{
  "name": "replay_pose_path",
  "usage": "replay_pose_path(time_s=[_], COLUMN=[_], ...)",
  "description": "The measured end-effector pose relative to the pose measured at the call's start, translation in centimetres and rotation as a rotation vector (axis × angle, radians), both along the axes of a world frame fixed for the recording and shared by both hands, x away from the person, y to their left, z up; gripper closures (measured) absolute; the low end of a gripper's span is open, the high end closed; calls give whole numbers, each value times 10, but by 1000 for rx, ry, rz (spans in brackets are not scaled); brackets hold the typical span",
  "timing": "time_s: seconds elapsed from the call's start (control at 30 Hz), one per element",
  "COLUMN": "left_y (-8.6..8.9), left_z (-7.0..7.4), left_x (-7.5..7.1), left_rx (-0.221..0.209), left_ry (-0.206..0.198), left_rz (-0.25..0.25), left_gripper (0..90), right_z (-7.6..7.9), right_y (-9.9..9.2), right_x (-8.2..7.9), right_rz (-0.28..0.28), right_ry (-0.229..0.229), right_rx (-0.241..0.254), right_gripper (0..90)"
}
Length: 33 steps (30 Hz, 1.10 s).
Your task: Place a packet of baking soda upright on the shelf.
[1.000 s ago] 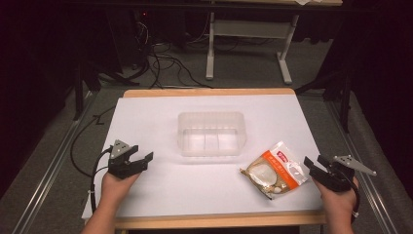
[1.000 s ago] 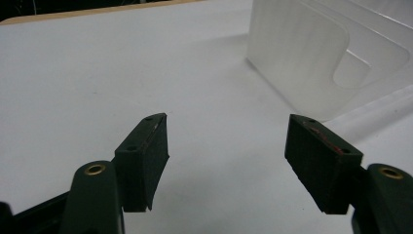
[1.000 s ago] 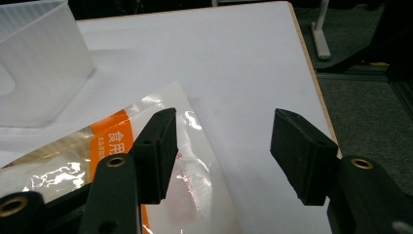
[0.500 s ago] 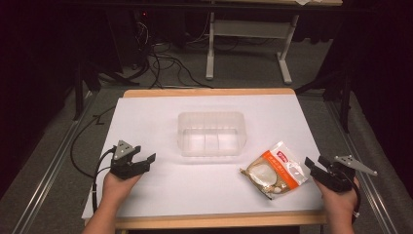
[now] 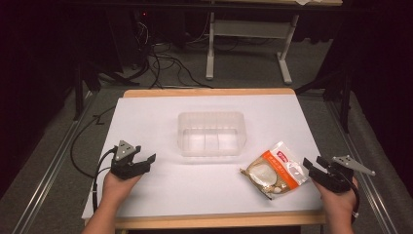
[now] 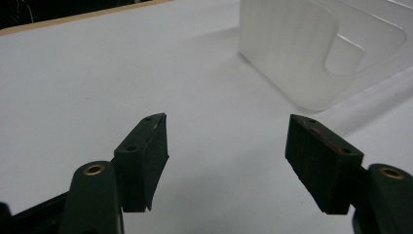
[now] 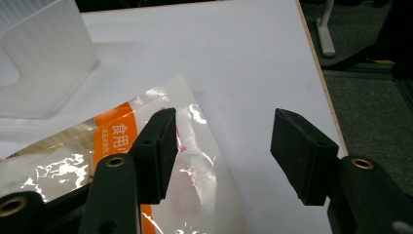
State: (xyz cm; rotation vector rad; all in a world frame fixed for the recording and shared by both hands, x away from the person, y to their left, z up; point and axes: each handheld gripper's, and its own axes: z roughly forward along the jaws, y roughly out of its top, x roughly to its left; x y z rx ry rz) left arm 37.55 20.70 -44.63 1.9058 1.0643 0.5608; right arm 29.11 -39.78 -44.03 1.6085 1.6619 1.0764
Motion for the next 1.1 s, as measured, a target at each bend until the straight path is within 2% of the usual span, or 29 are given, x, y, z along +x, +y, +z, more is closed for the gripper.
replay_pose_path(time_s=[0.27, 0.4, 0.5, 0.57, 0.6, 0.63, 0.7, 0.73, 0.93, 1.0, 1.1], left_y=[2, 2, 2, 1, 1, 1, 1, 0, 0, 0, 0], left_z=[1, 1, 1, 1, 1, 1, 1, 1, 1, 1, 1], left_x=[1, 1, 1, 1, 1, 0, 0, 0, 0, 0, 0], left_rx=[-1, -1, -3, -1, -1, -1, 1, 2, 2, 3, 4], left_ry=[-4, -4, -6, -5, -5, -3, -4, -2, -1, -2, -2], left_rz=[1, 2, -1, -4, -4, -6, -8, -10, -13, -15, -16], left_gripper=[326, 325, 326, 325, 325, 325, 325, 325, 324, 324, 324], right_z=[0, -4, -9, -16, -16, -21, -23, -26, -27, -28, -29], right_y=[9, 10, 5, -2, -2, -6, -7, -8, -2, 0, 0], right_x=[-8, -9, -8, -6, -6, -3, -2, 0, 3, 4, 4], right_rz=[23, 24, 5, -8, -8, -7, -6, -9, -5, 3, 2], right_ry=[26, 56, 81, 122, 122, 154, 166, 194, 205, 223, 236], right_rx=[7, 9, 25, 60, 60, 82, 85, 110, 109, 120, 109], right_gripper=[405, 396, 389, 387, 387, 387, 382, 372, 360, 387, 448])
